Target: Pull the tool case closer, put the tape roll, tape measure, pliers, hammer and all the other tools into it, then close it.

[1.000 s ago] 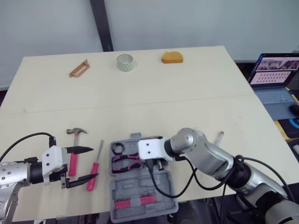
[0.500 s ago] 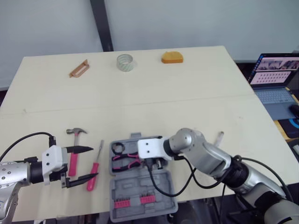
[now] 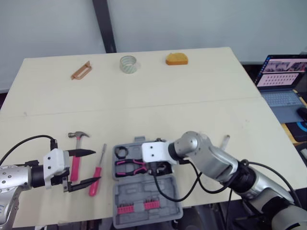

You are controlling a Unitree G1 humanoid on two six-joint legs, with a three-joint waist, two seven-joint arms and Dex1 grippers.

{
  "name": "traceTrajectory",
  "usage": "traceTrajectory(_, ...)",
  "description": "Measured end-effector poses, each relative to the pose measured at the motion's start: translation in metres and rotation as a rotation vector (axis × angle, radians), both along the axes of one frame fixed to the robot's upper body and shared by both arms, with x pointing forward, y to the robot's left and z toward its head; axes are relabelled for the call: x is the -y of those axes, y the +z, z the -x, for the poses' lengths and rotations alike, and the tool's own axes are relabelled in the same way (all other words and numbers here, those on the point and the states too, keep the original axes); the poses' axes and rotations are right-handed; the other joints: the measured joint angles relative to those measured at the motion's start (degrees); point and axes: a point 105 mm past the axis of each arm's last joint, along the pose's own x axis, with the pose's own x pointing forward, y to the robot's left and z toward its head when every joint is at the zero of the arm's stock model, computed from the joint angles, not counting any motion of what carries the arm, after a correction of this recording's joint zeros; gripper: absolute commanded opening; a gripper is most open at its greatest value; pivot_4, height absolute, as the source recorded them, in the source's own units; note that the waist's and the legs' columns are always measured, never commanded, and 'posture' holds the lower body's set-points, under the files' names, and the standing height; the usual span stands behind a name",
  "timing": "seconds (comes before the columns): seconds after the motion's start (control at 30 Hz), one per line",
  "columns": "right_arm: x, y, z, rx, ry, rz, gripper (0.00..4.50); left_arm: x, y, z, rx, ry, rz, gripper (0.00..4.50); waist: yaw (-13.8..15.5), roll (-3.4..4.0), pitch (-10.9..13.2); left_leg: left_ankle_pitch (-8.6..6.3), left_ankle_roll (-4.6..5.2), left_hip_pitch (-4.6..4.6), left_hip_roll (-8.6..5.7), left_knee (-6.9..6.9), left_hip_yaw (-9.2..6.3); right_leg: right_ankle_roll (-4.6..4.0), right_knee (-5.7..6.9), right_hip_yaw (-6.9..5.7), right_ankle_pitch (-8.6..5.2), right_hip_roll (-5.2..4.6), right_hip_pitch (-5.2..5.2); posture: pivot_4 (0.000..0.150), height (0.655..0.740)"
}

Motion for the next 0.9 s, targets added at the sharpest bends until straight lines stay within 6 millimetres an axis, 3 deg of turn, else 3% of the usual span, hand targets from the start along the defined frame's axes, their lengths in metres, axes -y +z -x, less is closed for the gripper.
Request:
traceTrajectory(0.1, -0.008, 0.009, -0.002, 0.013, 0.012, -0.086, 4.48, 0.002, 0.001, -0.002, 0.006, -0.008, 0.0, 4.5, 0.0, -0.01, 0.0, 0.0, 0.0, 0.01, 0.0, 0.0, 0.0, 0.0, 0.01, 0.0, 0.0, 0.0, 0.0, 0.15, 0.74)
traceTrajectory(0.2, -0.022, 0.018, -0.007, 0.007, 0.025, -0.277, 3.62, 0.006, 0.0, -0.002, 0.015, -0.027, 0.002, 4.5, -0.1, -0.06, 0.0, 0.0, 0.0, 0.03, 0.0, -0.02, 0.02, 0.0, 0.01, 0.0, 0.0, 0.0, 0.01, 0.15, 0.74)
traceTrajectory(0.3, -0.037, 0.025, -0.005, -0.02, 0.064, -0.485, 2.02, 0.011, -0.004, -0.002, 0.009, -0.049, 0.009, 4.5, -0.2, -0.07, 0.0, 0.0, 0.0, 0.07, 0.0, -0.04, 0.04, 0.0, 0.05, 0.0, 0.0, 0.0, 0.0, 0.15, 0.74)
traceTrajectory(0.43, -0.038, 0.019, -0.006, -0.088, 0.059, -0.623, 0.03, 0.019, -0.009, -0.002, 0.005, -0.076, 0.02, 4.5, -0.1, -0.08, 0.0, 0.0, 0.0, 0.08, 0.0, -0.02, 0.03, 0.0, 0.07, -0.01, 0.0, 0.0, 0.03, 0.15, 0.74)
traceTrajectory(0.63, -0.03, -0.011, -0.01, -0.15, 0.024, -0.576, 0.03, 0.022, -0.006, -0.005, 0.031, -0.088, 0.021, 4.5, -0.3, -0.07, 0.0, 0.0, 0.0, 0.1, 0.0, -0.03, 0.03, 0.0, 0.08, -0.01, 0.0, 0.0, 0.02, 0.15, 0.74)
traceTrajectory(0.9, -0.026, -0.035, -0.014, -0.185, -0.013, -0.505, 0.03, 0.018, -0.008, -0.007, 0.024, -0.069, 0.025, 4.5, -0.3, -0.07, 0.0, 0.0, 0.0, 0.1, 0.0, -0.03, 0.04, 0.0, 0.08, -0.01, 0.0, 0.0, 0.02, 0.15, 0.74)
